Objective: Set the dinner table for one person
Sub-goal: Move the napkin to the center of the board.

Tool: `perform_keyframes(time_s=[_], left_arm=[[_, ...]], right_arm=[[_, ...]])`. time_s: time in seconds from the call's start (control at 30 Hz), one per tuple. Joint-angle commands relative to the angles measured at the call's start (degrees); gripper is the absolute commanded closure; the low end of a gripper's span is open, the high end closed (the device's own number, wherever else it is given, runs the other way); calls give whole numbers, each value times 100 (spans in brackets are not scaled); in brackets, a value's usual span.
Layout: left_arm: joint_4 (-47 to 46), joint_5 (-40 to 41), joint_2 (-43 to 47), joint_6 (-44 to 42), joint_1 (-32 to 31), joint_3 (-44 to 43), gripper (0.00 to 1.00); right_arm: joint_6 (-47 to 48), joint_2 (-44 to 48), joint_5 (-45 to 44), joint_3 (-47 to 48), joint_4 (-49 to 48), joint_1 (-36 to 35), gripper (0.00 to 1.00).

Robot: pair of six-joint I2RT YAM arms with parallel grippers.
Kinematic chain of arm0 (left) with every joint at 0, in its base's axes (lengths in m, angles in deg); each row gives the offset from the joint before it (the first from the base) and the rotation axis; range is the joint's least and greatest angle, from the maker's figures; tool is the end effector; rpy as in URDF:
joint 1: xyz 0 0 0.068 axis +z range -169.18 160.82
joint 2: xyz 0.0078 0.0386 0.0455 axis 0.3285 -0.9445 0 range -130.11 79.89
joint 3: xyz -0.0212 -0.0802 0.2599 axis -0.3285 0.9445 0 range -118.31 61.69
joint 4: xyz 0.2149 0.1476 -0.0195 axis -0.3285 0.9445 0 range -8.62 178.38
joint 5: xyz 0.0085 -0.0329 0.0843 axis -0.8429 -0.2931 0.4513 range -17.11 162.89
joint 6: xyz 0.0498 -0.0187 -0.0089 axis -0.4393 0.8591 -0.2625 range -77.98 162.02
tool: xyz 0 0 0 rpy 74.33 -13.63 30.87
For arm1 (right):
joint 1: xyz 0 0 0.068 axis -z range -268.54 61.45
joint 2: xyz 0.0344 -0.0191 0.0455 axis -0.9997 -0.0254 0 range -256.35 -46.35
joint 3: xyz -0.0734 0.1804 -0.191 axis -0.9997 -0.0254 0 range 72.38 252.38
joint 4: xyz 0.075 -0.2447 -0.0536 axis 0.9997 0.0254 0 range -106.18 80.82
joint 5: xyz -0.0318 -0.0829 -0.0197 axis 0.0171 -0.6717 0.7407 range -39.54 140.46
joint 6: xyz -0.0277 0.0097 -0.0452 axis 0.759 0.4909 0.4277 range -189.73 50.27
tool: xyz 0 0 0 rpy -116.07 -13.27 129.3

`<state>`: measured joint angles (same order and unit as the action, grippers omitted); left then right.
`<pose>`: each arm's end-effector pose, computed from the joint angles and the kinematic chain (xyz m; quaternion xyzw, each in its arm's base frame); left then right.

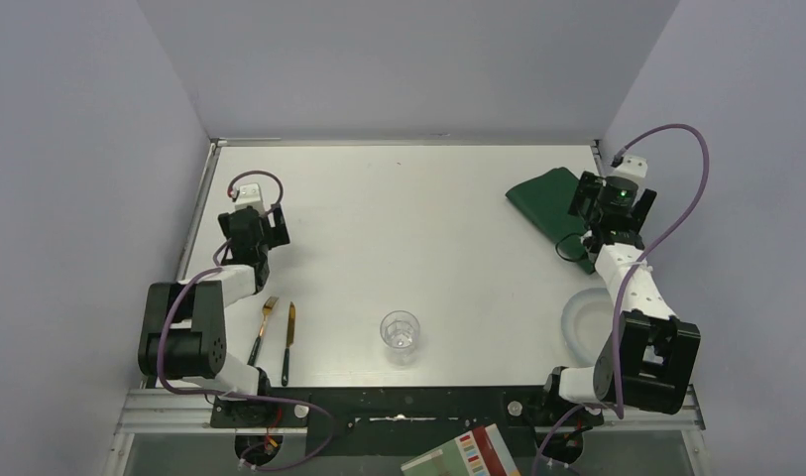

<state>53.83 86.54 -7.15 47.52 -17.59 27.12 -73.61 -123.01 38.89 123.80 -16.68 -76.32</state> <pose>0.3013 0.0169 0.1737 -0.1155 0.8316 0.0818 0.5371 0.2968 -0.0716 0.2747 0.1712 0.8220 -0.1237 0.5288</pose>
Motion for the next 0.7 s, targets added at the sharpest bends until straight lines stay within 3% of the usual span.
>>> perform_keyframes(time_s=[0.0,0.1,0.43,0.57,0.63,0.67], left_arm=[[-576,174,44,-50,-141,-154,18],[-537,183,100,-85,-154,-171,19],[-488,79,205,-198,-132,-95,20],[-475,91,174,-210,-132,-124,20],[-434,102,164,-228,-132,-137,20],[-420,103,174,-236,-130,-146,20]], right_arm=[[571,85,722,518,345,58,2],[1051,328,1257,261,313,30,2],[915,145,1175,213,235,134,2],[1047,22,602,49,-135,97,2],[2119,-211,-333,-59,-576,-275,2],[3092,-468,-1100,-58,-782,-614,2]])
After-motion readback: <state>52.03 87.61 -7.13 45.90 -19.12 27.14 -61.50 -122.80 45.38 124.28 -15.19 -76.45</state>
